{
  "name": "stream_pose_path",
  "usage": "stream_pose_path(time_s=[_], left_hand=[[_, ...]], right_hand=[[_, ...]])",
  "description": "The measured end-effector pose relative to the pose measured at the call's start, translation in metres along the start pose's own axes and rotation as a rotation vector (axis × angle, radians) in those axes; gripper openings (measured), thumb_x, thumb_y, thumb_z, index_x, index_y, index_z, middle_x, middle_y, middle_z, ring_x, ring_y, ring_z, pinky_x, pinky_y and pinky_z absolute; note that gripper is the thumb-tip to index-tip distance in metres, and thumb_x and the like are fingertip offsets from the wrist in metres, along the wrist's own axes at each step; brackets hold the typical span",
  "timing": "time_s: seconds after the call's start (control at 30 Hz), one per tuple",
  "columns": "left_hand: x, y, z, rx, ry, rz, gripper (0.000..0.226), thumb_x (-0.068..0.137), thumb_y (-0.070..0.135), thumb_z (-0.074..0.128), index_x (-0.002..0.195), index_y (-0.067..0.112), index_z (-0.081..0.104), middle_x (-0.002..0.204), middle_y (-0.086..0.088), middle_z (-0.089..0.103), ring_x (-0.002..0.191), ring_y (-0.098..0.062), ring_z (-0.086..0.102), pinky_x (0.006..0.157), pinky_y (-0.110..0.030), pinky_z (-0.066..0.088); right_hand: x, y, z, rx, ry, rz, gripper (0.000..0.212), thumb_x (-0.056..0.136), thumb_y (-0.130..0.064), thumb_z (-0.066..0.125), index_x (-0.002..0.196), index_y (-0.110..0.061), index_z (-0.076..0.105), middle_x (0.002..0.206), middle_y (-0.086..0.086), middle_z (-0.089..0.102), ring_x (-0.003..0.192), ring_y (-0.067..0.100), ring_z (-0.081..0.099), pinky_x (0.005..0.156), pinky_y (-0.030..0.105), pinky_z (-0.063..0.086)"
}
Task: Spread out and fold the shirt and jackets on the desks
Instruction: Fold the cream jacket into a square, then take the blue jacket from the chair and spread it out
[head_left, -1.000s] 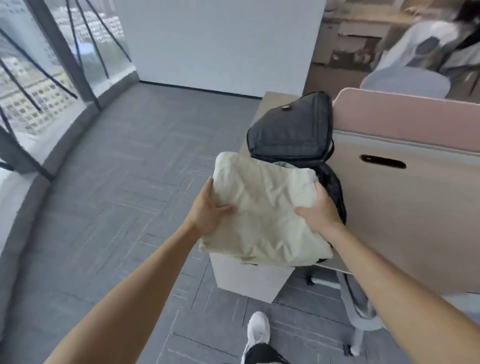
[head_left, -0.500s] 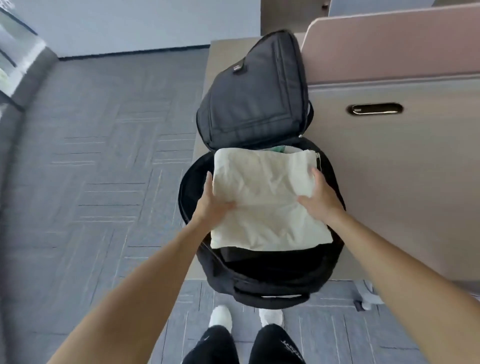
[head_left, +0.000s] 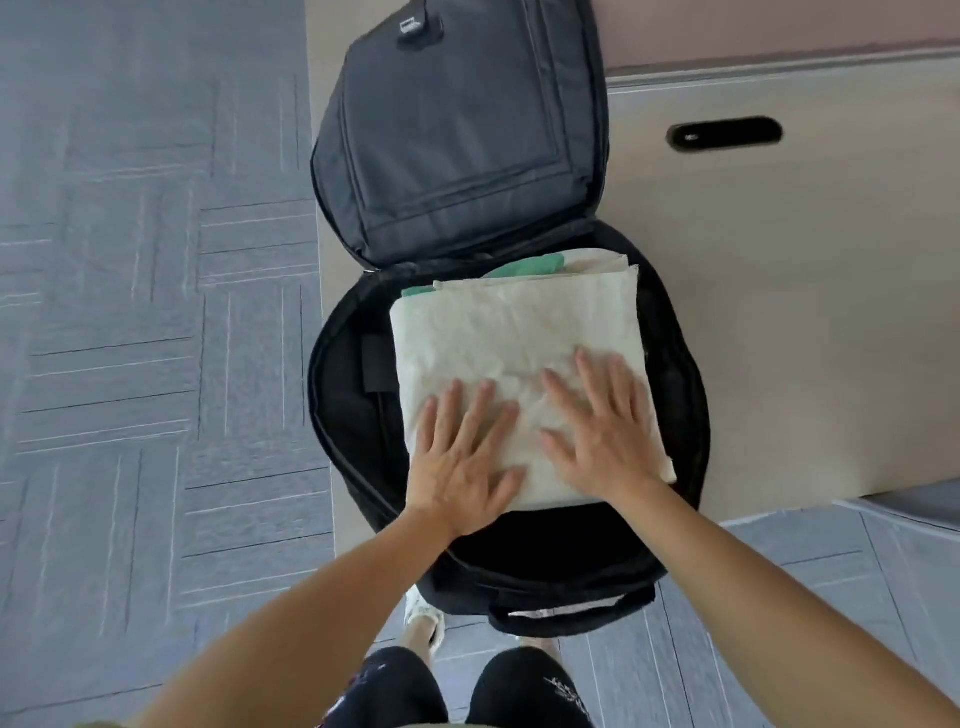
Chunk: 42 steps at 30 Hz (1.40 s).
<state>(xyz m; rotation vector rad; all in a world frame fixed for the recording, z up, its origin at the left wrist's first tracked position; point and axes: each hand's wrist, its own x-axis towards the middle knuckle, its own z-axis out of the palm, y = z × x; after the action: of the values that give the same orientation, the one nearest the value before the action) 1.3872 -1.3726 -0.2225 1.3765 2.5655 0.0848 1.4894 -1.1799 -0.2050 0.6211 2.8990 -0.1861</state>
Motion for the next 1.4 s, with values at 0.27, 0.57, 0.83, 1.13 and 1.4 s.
stream_pose_path(time_s=[0.27, 0.57, 0.83, 1.13, 1.4], left_hand=[[0.013, 0.001, 0.005, -0.003, 0.076, 0.013, 0.075, 0.094, 0.068, 0.03, 0.157, 0.029, 0.021, 0.167, -0.007, 0.006, 0.152, -0.038, -0.001, 0.118, -0.061, 0.011], [0.1, -0.03, -0.058, -0.055, 0.081, -0.354, 0.077, 0.093, 0.068, 0.019, 0.158, 0.027, 0.009, 0.167, -0.002, 0.004, 0.152, -0.034, -0.006, 0.121, -0.057, 0.002], [0.116, -0.034, -0.029, -0.002, 0.057, -0.379, 0.079, 0.093, 0.068, 0.013, 0.158, 0.023, 0.014, 0.164, -0.005, 0.019, 0.152, -0.035, 0.005, 0.121, -0.055, 0.01], [0.081, 0.009, -0.123, -0.158, 0.055, -0.101, 0.045, 0.1, 0.048, 0.036, 0.131, 0.019, 0.05, 0.119, -0.003, 0.061, 0.107, -0.026, 0.057, 0.089, -0.038, 0.046], [0.076, 0.144, -0.168, -0.173, -0.075, 0.443, 0.037, 0.102, 0.044, 0.034, 0.107, 0.016, 0.058, 0.107, -0.004, 0.066, 0.099, -0.028, 0.063, 0.074, -0.034, 0.043]], right_hand=[[0.015, 0.006, 0.015, 0.04, 0.012, -0.013, 0.075, 0.092, -0.07, 0.03, 0.157, -0.044, 0.003, 0.168, 0.005, -0.006, 0.153, 0.036, -0.008, 0.121, 0.057, 0.008], [0.123, 0.001, -0.04, 0.027, 0.119, -0.148, 0.07, 0.09, -0.07, 0.034, 0.155, -0.046, 0.02, 0.167, 0.007, 0.008, 0.151, 0.043, 0.006, 0.117, 0.063, 0.01], [0.142, 0.005, -0.014, 0.008, -0.013, -0.113, 0.069, 0.09, -0.074, 0.019, 0.154, -0.049, 0.015, 0.164, 0.006, 0.023, 0.15, 0.04, 0.016, 0.117, 0.06, 0.012], [0.049, 0.026, -0.119, 0.243, 0.058, 0.058, 0.048, 0.099, -0.046, 0.043, 0.128, -0.013, 0.06, 0.116, 0.007, 0.065, 0.108, 0.032, 0.061, 0.083, 0.039, 0.048], [-0.157, 0.088, -0.175, 0.287, 0.082, 0.681, 0.028, 0.098, -0.037, 0.052, 0.074, -0.024, 0.056, 0.075, -0.003, 0.059, 0.074, 0.024, 0.057, 0.06, 0.03, 0.039]])
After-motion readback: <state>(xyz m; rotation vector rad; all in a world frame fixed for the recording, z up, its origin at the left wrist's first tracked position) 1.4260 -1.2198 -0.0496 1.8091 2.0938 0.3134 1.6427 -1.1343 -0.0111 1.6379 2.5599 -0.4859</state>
